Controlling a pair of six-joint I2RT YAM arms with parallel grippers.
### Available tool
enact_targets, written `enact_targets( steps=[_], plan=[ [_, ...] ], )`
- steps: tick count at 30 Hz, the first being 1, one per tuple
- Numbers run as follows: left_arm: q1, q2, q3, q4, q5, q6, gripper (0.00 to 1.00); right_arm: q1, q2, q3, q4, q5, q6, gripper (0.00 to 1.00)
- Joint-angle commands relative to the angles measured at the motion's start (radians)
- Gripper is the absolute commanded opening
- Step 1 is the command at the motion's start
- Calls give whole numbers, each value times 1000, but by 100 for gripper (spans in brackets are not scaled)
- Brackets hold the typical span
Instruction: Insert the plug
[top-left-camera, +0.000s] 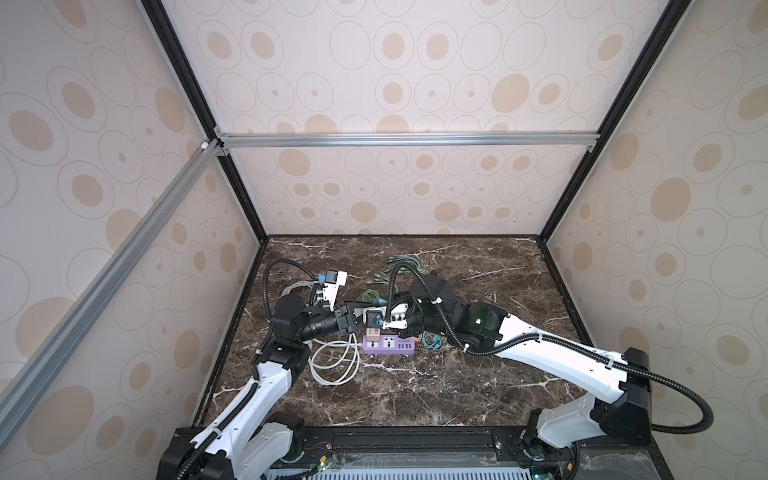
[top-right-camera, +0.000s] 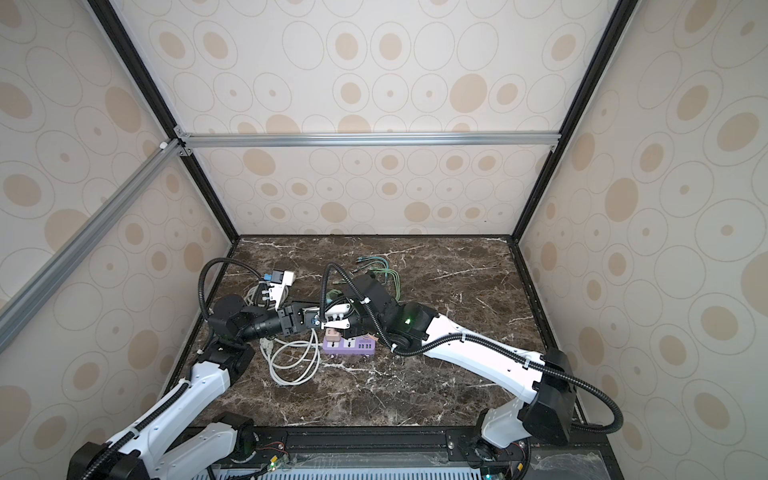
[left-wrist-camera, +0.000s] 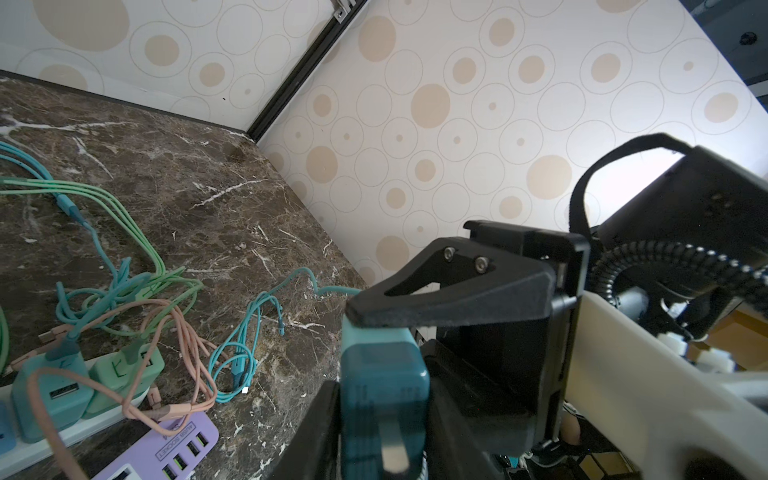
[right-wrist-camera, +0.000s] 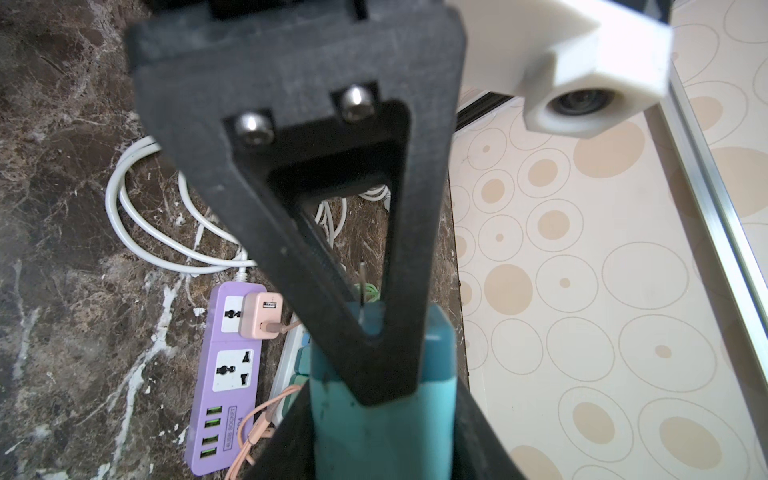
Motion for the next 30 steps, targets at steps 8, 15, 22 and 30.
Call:
enact_targets(
  steps=[8, 15, 22, 30],
  plan=[
    [-4, 6, 15, 46, 9, -4, 15, 8, -12, -18, 98, 41, 31, 41],
    [-4, -2, 14, 47, -27, 1, 11, 0, -95, -90, 169, 30, 163, 55],
    [-4, 13, 17, 74, -62, -7, 6, -33, -231, -205, 260, 31, 359, 78],
    [-5, -8, -38, 253, -158, -74, 2, -174, -377, -315, 302, -261, 845, 72]
  ],
)
